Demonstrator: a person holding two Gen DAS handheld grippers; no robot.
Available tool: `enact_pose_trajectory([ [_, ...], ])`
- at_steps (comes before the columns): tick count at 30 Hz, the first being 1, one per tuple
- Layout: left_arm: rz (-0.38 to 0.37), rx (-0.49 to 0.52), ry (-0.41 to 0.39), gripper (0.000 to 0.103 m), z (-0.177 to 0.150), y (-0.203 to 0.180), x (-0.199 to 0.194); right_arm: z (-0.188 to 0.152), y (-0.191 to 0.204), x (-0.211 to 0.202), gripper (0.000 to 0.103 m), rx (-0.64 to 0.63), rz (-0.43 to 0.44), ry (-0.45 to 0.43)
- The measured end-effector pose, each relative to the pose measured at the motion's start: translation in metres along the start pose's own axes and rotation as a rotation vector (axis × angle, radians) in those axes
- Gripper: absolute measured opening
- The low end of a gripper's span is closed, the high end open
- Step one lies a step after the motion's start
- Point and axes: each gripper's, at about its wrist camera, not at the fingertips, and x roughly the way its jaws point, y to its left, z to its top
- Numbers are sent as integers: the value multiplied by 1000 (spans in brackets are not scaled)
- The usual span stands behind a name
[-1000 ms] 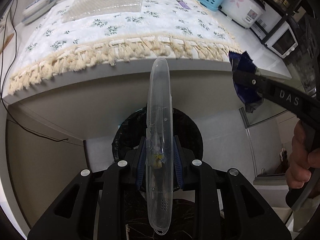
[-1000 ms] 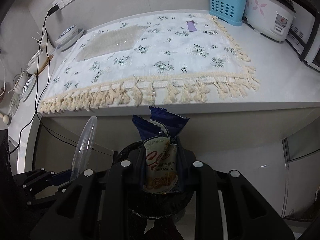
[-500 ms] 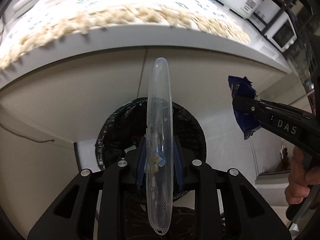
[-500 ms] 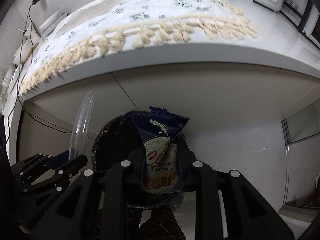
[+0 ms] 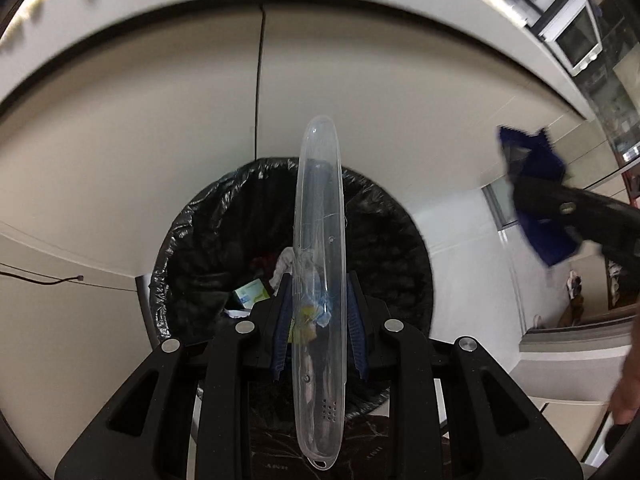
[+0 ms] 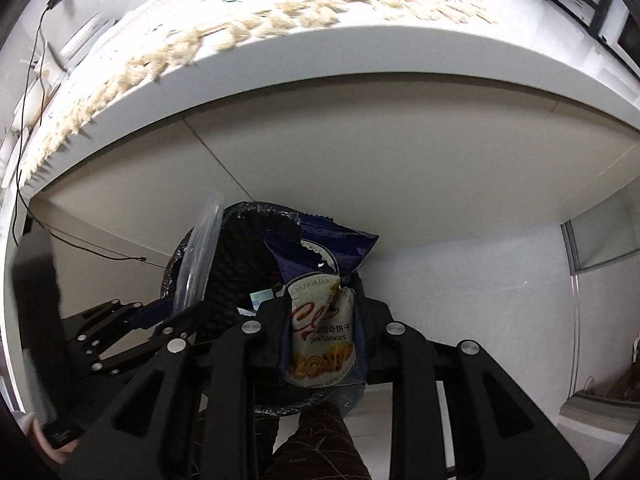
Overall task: Collect trash
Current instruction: 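Open the left gripper to drop the clear plastic tube into the bin, then open the right gripper to drop the blue cookie packet into the bin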
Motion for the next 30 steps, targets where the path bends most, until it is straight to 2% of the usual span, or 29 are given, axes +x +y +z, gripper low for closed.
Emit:
enact_pose_trajectory([
  [10, 32, 36, 58, 25, -5, -10, 35, -12, -11, 9, 23, 49, -17, 33],
  [16, 43, 58, 51, 27, -5, -12, 45, -17, -10, 12, 23, 51, -26, 47],
  [17, 44, 52, 49, 29, -4, -11, 46, -17, -9, 14, 23, 52, -26, 52],
  [19, 57, 47, 40, 51, -4, -10, 43, -19, -7, 16, 23, 49, -29, 55],
  [20, 65, 43, 29, 58, -3, -10, 41, -19, -8, 16, 23, 49, -30, 57],
  [22, 80, 31, 11, 79, -2, -7, 35, -20, -7, 16, 23, 48, -30, 60],
  [25, 87, 21, -12, 92, 2, -4, 25, -19, -4, 19, 23, 47, -19, 61],
  [27, 91, 11, -24, 96, 4, 0, 17, -18, -2, 21, 23, 40, -13, 61],
  [30, 97, -14, -44, 97, 9, 8, 1, -14, 0, 24, 23, 27, -2, 61],
])
